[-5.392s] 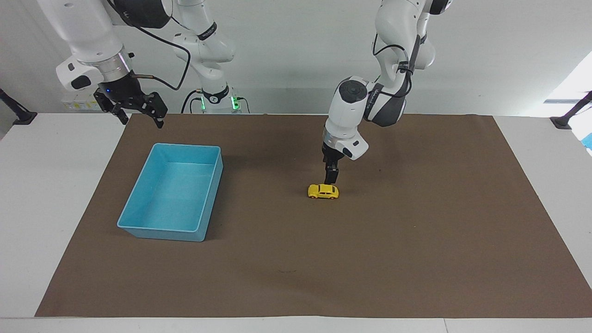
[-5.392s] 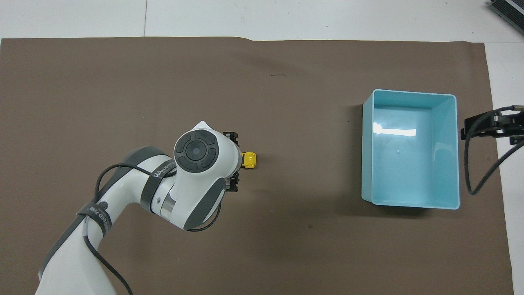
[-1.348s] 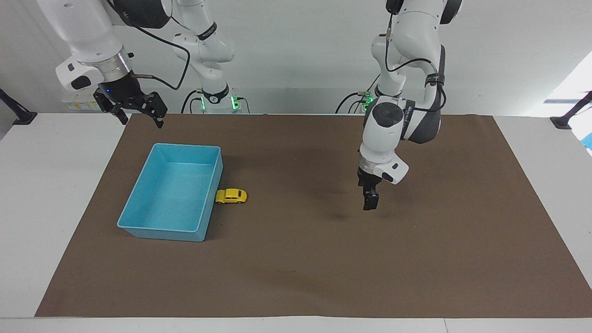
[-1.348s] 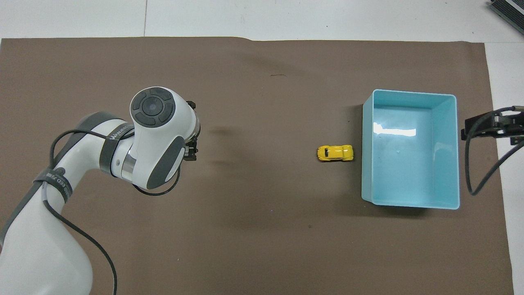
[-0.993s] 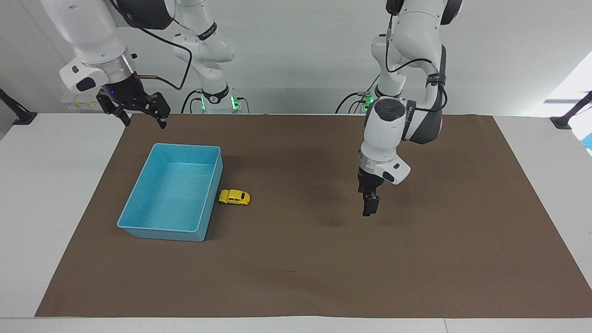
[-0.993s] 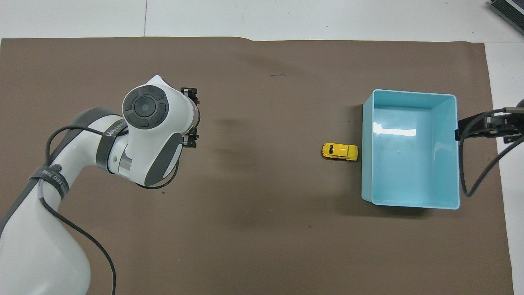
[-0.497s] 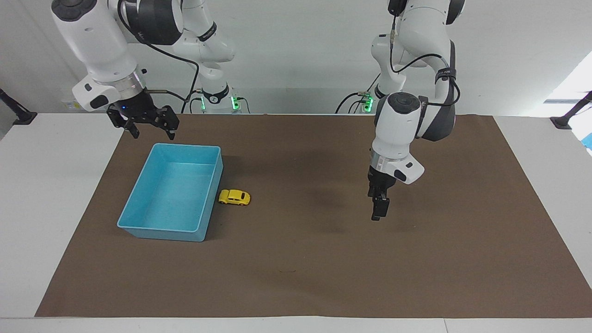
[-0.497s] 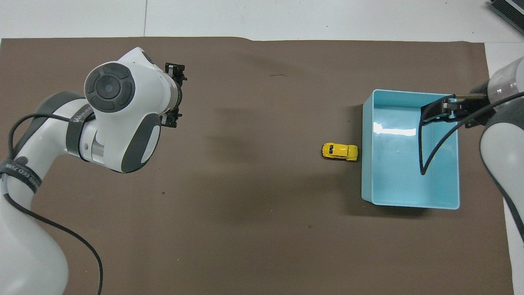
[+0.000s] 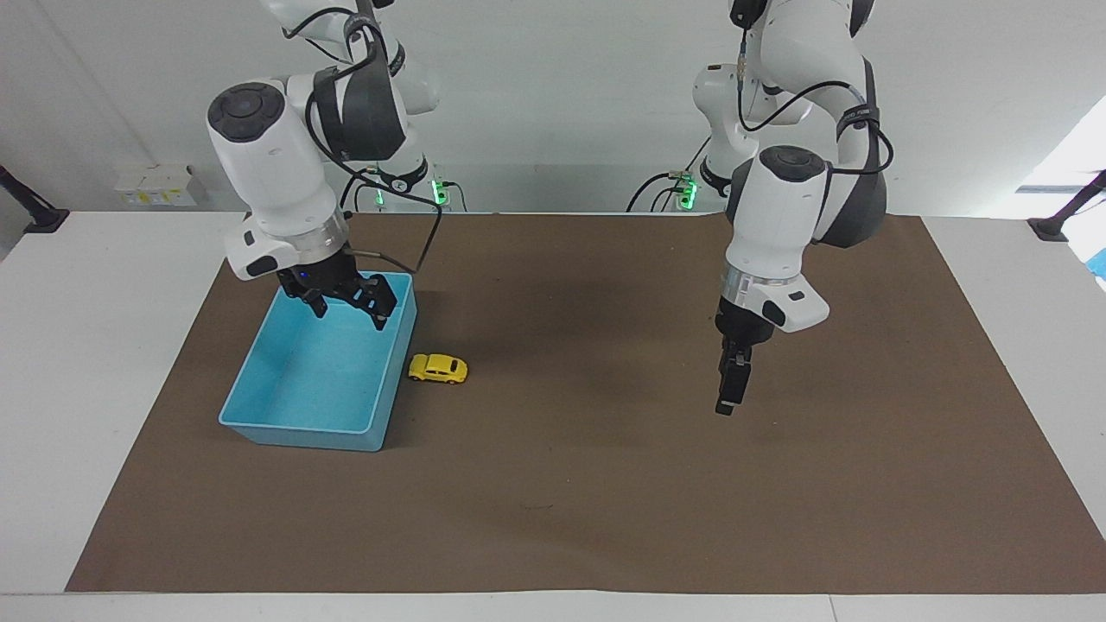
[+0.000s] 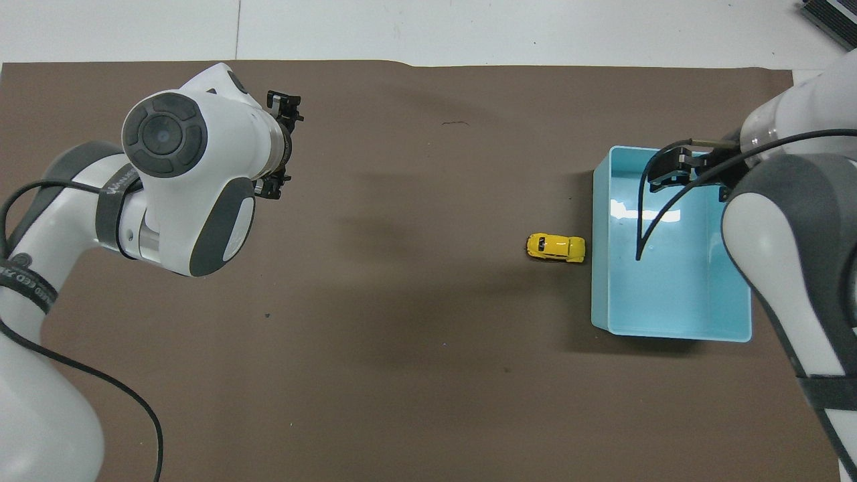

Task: Wind up and store yellow beetle car
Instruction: 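Raise the left gripper away while the right gripper reaches the car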

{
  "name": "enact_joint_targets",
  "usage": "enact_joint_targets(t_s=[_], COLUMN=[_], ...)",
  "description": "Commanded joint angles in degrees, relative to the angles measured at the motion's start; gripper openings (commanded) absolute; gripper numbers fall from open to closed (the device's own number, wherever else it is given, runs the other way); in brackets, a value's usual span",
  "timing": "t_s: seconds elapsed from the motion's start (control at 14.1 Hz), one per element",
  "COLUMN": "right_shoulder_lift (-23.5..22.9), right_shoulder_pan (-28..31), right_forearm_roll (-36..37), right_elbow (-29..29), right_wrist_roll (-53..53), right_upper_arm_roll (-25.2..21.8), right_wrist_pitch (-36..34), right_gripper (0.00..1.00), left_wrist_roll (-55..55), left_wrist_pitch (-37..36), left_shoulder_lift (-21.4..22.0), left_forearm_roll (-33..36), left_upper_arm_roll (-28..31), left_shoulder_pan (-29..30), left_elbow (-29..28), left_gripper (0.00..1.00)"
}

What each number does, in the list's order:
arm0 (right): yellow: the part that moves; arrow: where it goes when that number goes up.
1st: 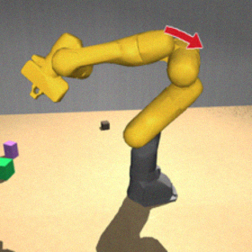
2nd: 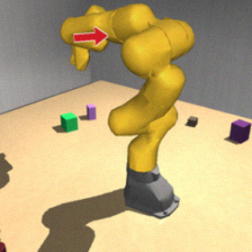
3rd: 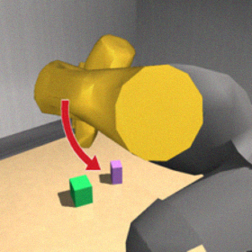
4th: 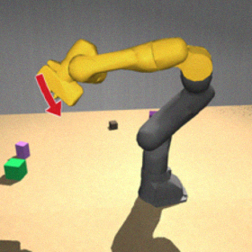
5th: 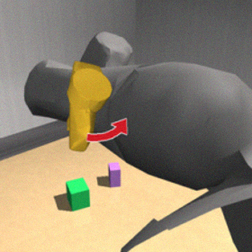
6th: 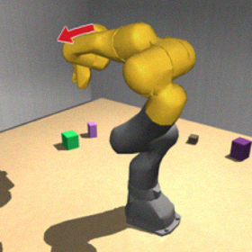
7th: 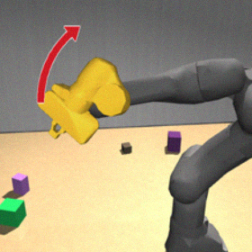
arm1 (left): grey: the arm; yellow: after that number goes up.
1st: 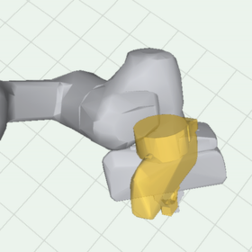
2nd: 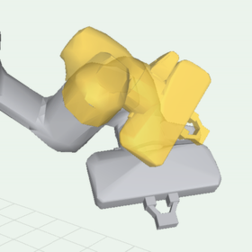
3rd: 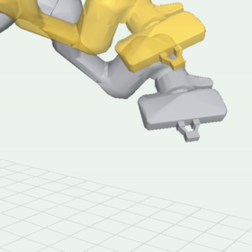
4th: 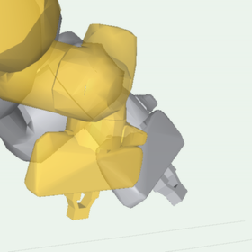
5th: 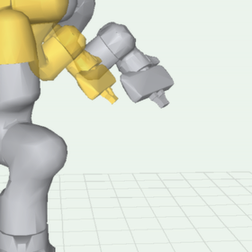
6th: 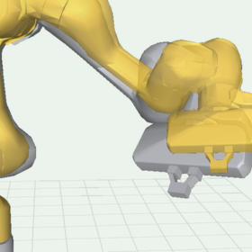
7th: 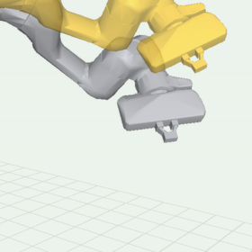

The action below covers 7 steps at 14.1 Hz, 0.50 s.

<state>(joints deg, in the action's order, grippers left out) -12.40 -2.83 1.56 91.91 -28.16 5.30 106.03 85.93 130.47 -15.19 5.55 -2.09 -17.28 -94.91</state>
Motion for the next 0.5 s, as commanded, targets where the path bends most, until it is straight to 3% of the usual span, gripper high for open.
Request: enact_joint_targets(t_s=[0.0,0.43], right_shoulder_lift=[0.72,-1.04], right_shoulder_pan=[-0.77,-2.7], right_forearm_roll=[0.64,1.6], right_elbow=[3.97,5.73], right_wrist_roll=[-9.16,-34.64], right_upper_arm_roll=[0.15,0.15], right_wrist_pitch=[4.53,9.18], right_gripper=[1.0,1.0], left_wrist_roll=[-8.73,-29.56], left_wrist_pitch=[-5.91,-13.22], left_shoulder_lift=[3.67,6.84], left_forearm_roll=[0.17,-2.03], left_upper_arm_roll=[-0.54,-0.37], left_shoulder_pan=[1.37,3.13], left_elbow=[-0.45,-0.54], left_gripper=[1.0,1.0])
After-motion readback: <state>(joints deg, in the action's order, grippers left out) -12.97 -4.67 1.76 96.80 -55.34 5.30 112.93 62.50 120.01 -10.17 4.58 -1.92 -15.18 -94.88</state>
